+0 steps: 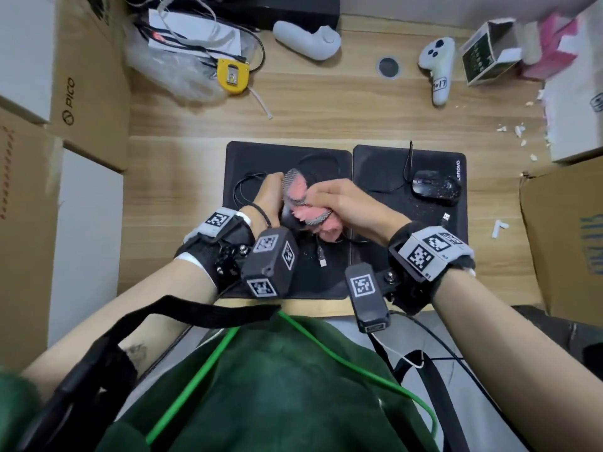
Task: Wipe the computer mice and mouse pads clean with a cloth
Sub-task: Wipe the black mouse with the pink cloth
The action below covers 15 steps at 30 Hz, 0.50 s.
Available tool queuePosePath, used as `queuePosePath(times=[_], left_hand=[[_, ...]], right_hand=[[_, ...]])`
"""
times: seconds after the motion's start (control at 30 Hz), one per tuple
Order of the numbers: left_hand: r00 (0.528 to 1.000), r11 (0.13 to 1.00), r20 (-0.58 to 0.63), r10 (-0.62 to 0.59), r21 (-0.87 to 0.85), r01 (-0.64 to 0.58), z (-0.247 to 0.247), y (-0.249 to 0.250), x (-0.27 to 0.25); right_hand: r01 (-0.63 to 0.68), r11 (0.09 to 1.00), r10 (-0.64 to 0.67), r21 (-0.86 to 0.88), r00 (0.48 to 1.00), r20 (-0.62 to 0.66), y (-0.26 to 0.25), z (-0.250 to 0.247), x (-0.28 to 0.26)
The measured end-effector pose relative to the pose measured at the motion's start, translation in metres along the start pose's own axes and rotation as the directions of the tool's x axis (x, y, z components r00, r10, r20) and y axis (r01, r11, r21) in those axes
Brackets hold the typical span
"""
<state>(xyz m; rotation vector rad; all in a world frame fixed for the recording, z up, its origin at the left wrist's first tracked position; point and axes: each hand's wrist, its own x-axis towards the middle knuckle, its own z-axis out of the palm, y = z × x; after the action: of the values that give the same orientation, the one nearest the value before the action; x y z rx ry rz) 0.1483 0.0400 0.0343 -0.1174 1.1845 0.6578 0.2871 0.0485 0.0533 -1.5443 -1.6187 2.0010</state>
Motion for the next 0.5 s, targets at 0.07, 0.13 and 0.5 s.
queuePosePath(times=[0.07,0.13,0.5], left_hand=[[0.998,0.996,0.014,0.057,-0.064,-0.056,-0.008,0.002,0.002],[0.997,0.997,0.013,0.075,-0.021,-0.075,-0.007,0.005,-0.002],[0.997,0.997,0.015,0.073,0.023,-0.073,0.005,0.022,-0.003]], right_hand=[[0.033,0.997,-0.027,-0.076,0.997,0.076,-0.005,0.011,-0.001],[0.037,0.999,-0.037,-0.011,0.999,0.032,-0.009,0.007,0.003],[0.006,0.996,-0.006,-0.089,1.000,0.002,-0.031,-0.001,0.001]])
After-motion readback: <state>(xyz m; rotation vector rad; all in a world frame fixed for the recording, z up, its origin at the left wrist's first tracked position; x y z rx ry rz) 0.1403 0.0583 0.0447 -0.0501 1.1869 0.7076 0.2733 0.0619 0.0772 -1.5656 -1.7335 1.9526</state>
